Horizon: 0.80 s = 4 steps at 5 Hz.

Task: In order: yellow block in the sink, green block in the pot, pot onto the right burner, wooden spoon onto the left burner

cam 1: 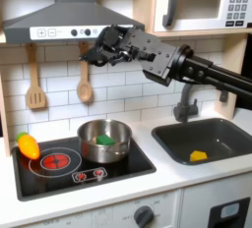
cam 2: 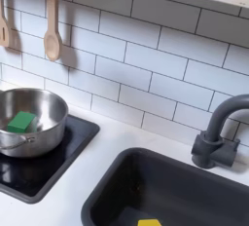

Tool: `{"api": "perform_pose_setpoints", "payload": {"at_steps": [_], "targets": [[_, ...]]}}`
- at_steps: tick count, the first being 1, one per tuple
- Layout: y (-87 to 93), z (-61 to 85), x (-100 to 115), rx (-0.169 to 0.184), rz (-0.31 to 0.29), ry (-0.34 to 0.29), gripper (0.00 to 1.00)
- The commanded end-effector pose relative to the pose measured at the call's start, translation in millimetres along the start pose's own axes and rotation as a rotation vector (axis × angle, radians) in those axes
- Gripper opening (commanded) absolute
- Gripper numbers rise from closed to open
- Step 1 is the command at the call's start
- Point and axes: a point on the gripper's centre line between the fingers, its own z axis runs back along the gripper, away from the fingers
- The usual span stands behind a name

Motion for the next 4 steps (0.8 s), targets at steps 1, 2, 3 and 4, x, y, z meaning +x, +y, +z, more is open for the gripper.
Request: {"api": "perform_pose_setpoints", "payload": {"at_steps": [1, 2, 3, 4], "targets": [[3.6, -7.5, 18.3, -0.002, -0.023, -0.052, 0.0], [6.4, -9.8, 26.6, 0.001, -0.023, -0.075, 0.0], [3.1, -13.1, 34.0, -0.01, -0.027, -0.092, 0.0], [-0.2, -13.0, 38.5, -0.019, -0.036, -0.105, 0.0]]}}
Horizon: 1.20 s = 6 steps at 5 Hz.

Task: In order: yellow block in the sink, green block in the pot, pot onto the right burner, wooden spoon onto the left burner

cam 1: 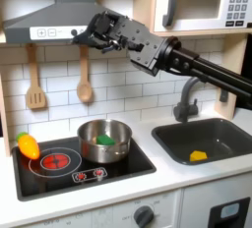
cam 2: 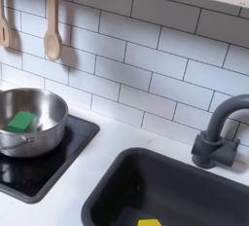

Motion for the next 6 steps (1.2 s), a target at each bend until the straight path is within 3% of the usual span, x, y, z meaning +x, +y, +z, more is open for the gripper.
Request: {"api": "perform_pose_setpoints", "payload": {"at_steps": [1, 6], "targets": [[-7.9, -3.4, 8.8, -0.019, -0.003, -0.022, 0.0], [-3.1, -14.4, 14.6, -0.012, 0.002, -0.04, 0.0]]}}
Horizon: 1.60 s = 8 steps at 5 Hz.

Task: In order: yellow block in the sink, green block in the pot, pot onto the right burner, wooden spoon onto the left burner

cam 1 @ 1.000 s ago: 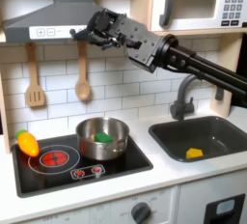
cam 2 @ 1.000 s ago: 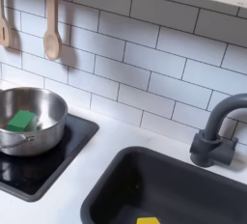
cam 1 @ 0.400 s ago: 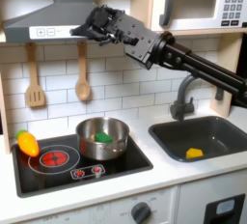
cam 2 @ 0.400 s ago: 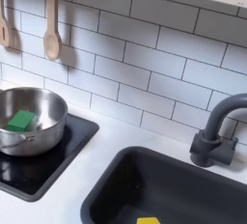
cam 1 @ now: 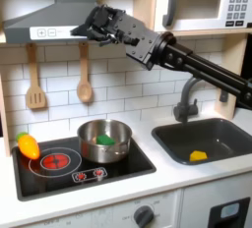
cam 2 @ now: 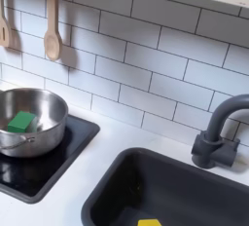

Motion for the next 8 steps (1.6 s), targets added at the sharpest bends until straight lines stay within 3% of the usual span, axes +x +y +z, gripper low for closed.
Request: {"api": "perform_pose_setpoints", "payload": {"at_steps": [1, 2, 4, 5, 7, 8], "targets": [[1.4, -1.0, 2.0, 0.005, -0.001, -0.004, 0.0], [2.0, 1.4, 3.0, 0.008, -0.009, -0.005, 0.0], [-9.1, 18.6, 6.9, -0.038, 0.002, -0.035, 0.0], [-11.8, 35.0, 9.9, -0.043, -0.001, -0.06, 0.0], [10.1, 45.3, -15.7, 0.002, -0.021, -0.002, 0.0], [15.6, 48.7, -25.1, 0.009, -0.026, 0.012, 1.0]]}}
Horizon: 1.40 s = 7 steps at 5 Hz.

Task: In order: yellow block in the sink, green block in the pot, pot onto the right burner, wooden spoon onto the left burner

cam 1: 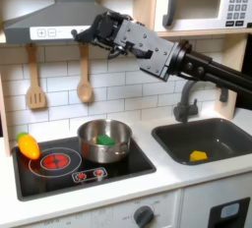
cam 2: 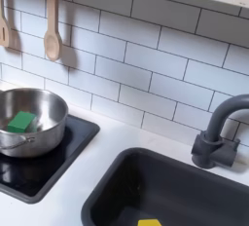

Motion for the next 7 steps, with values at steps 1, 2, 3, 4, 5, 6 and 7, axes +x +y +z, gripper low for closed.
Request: {"api": "perform_pose_setpoints", "payload": {"at_steps": [1, 2, 3, 4, 5, 6, 7], "targets": [[9.9, 1.0, -27.2, 0.011, -0.015, 0.066, 1.0], [9.3, -1.7, -39.1, -0.001, -0.02, 0.084, 1.0], [6.8, -11.9, -52.1, -0.013, -0.022, 0.094, 1.0], [13.8, -21.5, -52.2, 0.026, -0.02, 0.078, 1.0], [14.7, -15.7, -50.9, 0.035, -0.027, 0.075, 1.0], [13.8, -17.8, -51.6, 0.031, -0.028, 0.076, 1.0], [13.3, -17.8, -51.5, 0.031, -0.028, 0.075, 1.0]]}}
